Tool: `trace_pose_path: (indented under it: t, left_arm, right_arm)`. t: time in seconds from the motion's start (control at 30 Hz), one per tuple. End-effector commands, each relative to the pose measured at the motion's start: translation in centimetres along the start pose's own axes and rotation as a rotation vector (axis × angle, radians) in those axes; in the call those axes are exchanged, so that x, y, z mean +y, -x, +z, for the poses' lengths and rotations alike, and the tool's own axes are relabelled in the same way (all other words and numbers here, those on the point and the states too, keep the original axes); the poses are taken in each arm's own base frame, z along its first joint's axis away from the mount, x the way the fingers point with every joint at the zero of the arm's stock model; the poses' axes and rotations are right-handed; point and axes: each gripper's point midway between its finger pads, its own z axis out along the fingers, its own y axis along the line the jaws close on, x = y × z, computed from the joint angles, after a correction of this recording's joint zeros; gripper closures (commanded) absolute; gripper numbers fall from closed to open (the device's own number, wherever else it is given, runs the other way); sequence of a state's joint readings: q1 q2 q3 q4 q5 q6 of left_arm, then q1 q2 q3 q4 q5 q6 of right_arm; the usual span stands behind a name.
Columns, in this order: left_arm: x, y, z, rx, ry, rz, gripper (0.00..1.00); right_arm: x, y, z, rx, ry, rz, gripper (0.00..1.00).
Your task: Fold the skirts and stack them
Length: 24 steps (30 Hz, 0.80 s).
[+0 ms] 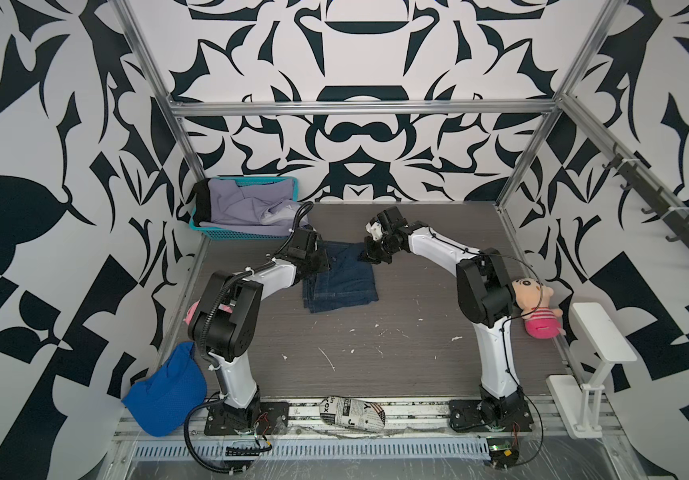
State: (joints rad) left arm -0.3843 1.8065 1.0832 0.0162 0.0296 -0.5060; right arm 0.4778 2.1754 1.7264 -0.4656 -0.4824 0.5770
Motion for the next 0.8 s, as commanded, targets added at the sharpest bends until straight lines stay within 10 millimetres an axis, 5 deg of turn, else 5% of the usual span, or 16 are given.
trace_pose_path:
  t: [0.0, 0.13, 0.27, 0.33, 0.63, 0.77]
  left_arm:
    - [-0.2, 0.6, 0.2, -0.002, 0.002, 0.016, 0.66]
    - [0.1, 0.3, 1.1, 0.014, 0.013, 0.012, 0.66]
    - [0.5, 0.5, 0.9, 0.014, 0.041, 0.014, 0.33]
    - [0.4, 0.8, 0.5, -0.005, 0.039, 0.013, 0.24]
    - [0.4, 0.3, 1.7, 0.035, 0.028, 0.006, 0.97]
    - [0.0, 1.0, 0.9, 0.016, 0.030, -0.001, 1.00]
  right_arm:
    - [1.7, 0.9, -1.9, -0.052, 0.013, -0.046, 1.00]
    - [1.5, 0.9, -1.2, -0.039, 0.016, -0.044, 0.98]
    - [1.6, 1.0, -1.3, -0.038, 0.017, -0.045, 0.94]
    - [1.7, 1.0, -1.4, -0.039, 0.018, -0.049, 0.94]
    - [0.9, 0.8, -1.0, -0.030, -0.006, -0.047, 0.94]
    - [-0.3, 1.2, -0.4, -0.038, -0.040, -0.036, 0.94]
